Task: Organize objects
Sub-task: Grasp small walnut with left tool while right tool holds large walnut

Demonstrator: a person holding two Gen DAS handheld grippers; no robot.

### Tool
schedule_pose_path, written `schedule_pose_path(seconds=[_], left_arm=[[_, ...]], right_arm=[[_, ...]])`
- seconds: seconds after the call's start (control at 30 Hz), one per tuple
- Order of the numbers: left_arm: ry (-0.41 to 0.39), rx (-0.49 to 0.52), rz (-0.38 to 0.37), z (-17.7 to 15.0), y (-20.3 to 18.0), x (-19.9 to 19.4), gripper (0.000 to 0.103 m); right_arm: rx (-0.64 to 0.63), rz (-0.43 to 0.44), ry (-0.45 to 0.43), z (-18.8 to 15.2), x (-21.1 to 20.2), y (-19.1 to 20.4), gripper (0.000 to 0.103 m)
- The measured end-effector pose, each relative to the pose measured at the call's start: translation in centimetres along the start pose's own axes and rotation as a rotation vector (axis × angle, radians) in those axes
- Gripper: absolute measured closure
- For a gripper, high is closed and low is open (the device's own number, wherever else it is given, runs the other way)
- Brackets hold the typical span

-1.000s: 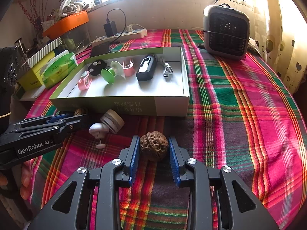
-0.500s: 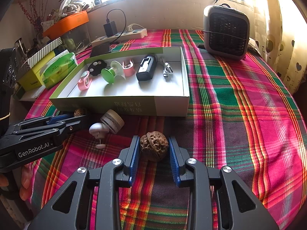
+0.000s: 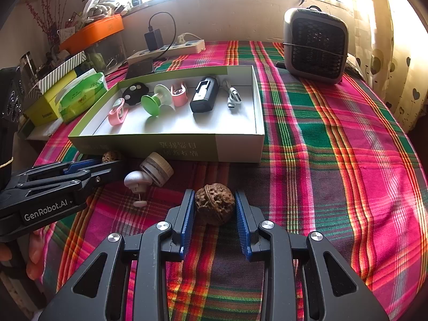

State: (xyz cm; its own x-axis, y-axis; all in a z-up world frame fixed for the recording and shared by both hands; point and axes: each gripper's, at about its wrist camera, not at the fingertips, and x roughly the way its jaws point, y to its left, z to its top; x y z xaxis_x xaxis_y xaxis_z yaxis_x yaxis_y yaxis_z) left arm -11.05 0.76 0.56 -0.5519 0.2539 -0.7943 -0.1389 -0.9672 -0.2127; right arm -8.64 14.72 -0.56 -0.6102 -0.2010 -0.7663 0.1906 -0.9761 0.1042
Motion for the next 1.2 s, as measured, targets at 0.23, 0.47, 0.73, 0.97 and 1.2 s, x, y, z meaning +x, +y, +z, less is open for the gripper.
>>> schedule_pose_path(seconds=[0.23, 0.47, 0.73, 0.97, 1.2], left_arm=[[-0.004, 0.012, -0.002, -0.2, -0.1, -0.1, 0.075], [-0.016, 0.028, -0.022, -0.1, -0.5, -0.7, 0.075], [-0.045, 0.047, -0.036, 0.5, -0.9, -1.9, 0.075], [-0.064, 0.044, -0.038, 1.6, -0.7, -2.5, 0.075], [-0.066, 0.040, -0.033, 3.2, -0.3, -2.1, 0.075]], right_arm=[[0.003, 0.001, 0.000, -0.1, -0.1, 0.1, 0.072], [-0.003, 0.005, -0.015, 0.3, -0.6, 0.3, 0.072], [-0.003, 0.006, -0.039, 1.1, -1.3, 0.4, 0.072], [-0.012, 0.011, -0.062, 2.4, -1.8, 0.7, 0.072], [-0.019, 0.010, -0.076, 4.3, -1.4, 0.6, 0.072]])
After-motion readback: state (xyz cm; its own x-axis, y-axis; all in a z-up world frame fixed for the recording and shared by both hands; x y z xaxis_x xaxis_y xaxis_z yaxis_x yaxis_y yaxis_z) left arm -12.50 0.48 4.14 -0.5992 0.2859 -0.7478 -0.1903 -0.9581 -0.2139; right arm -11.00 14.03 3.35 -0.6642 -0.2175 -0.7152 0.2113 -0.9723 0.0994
